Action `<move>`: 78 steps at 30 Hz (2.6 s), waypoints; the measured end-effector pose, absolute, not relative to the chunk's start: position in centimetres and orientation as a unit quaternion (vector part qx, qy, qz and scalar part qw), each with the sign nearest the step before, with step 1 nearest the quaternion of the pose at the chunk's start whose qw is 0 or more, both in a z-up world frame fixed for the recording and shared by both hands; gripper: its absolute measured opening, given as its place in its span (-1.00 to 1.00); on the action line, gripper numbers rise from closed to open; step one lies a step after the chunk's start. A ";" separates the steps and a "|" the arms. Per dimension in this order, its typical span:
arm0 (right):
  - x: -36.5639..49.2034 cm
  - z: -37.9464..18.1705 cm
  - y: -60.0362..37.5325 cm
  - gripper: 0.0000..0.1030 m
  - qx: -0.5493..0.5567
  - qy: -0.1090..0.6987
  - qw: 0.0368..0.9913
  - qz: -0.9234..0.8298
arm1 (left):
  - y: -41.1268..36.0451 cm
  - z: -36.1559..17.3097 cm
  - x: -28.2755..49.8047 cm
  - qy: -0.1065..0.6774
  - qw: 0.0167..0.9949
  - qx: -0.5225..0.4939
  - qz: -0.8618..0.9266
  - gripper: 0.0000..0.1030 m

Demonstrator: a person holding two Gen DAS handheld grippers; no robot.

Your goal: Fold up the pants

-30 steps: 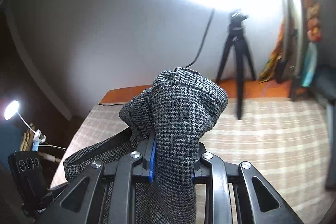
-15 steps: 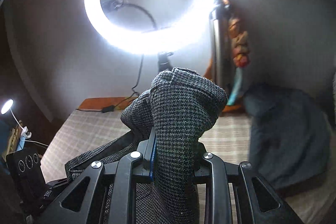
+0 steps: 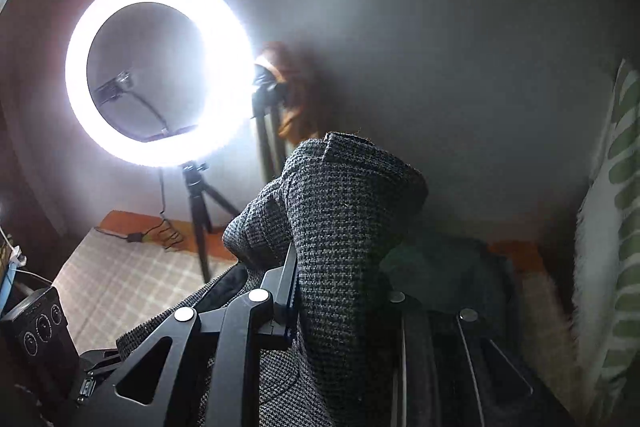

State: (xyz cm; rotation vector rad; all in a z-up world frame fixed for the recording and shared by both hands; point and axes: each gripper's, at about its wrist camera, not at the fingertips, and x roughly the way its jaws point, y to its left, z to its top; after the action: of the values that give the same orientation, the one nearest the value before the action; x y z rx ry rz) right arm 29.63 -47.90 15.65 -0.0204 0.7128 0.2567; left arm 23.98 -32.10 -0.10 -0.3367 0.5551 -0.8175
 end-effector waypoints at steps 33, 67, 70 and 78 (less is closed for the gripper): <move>39.6 5.9 -60.2 0.46 -0.041 0.430 0.902 0.021 | -35.9 -4.7 25.0 0.363 0.863 -0.125 -0.327 -0.22; 11.4 10.3 -46.1 1.00 0.030 0.371 0.927 -0.047 | -26.0 3.4 13.8 0.336 0.900 -0.018 -0.278 0.46; 10.4 10.1 -45.3 1.00 0.024 0.365 0.929 -0.059 | -25.5 3.4 13.1 0.332 0.903 -0.019 -0.273 0.53; 9.7 9.3 -44.3 1.00 0.019 0.350 0.934 -0.070 | -25.5 3.1 12.6 0.315 0.913 0.001 -0.260 0.58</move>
State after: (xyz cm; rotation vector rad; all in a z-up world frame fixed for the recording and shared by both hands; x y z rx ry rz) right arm 9.75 -44.33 9.28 0.0392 0.7157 -0.1440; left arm 12.59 -25.55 3.11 0.0019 0.6498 -0.5348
